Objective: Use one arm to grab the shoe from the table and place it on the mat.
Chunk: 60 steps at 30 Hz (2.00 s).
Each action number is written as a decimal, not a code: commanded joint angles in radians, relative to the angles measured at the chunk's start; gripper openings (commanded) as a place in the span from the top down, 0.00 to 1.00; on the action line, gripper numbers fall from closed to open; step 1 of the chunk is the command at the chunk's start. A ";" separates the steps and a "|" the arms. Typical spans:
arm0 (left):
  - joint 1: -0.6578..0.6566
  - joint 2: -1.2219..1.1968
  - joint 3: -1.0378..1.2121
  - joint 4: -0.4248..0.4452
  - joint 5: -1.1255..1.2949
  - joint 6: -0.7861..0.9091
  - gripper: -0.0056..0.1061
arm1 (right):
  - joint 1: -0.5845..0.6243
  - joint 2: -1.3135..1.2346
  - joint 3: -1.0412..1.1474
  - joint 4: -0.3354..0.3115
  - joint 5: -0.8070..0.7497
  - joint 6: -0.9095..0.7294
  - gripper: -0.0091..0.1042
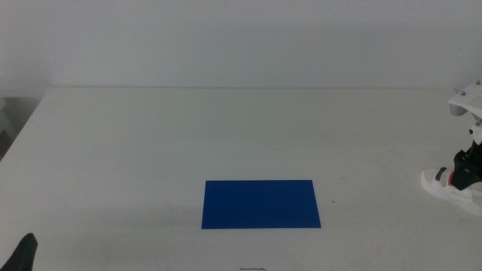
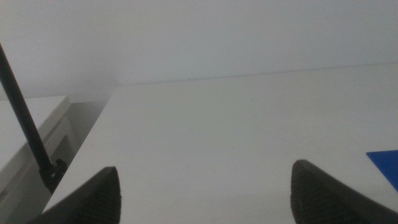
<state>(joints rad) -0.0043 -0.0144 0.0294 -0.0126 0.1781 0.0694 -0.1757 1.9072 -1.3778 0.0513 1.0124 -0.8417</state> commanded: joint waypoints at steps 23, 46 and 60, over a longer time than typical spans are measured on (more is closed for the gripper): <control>-0.004 -0.019 -0.003 -0.009 -0.083 -0.015 0.11 | -0.005 0.045 -0.029 -0.036 0.024 -0.018 0.83; -0.004 -0.019 -0.003 -0.009 -0.083 -0.015 0.11 | 0.780 0.142 -0.561 -0.114 0.287 0.631 0.93; -0.004 -0.019 -0.003 -0.009 -0.083 -0.015 0.11 | 0.865 0.233 -0.597 -0.116 0.288 0.360 0.93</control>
<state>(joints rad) -0.0043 -0.0144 0.0294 -0.0126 0.1781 0.0694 0.6907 2.2117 -1.9428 -0.0505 1.2257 -0.3436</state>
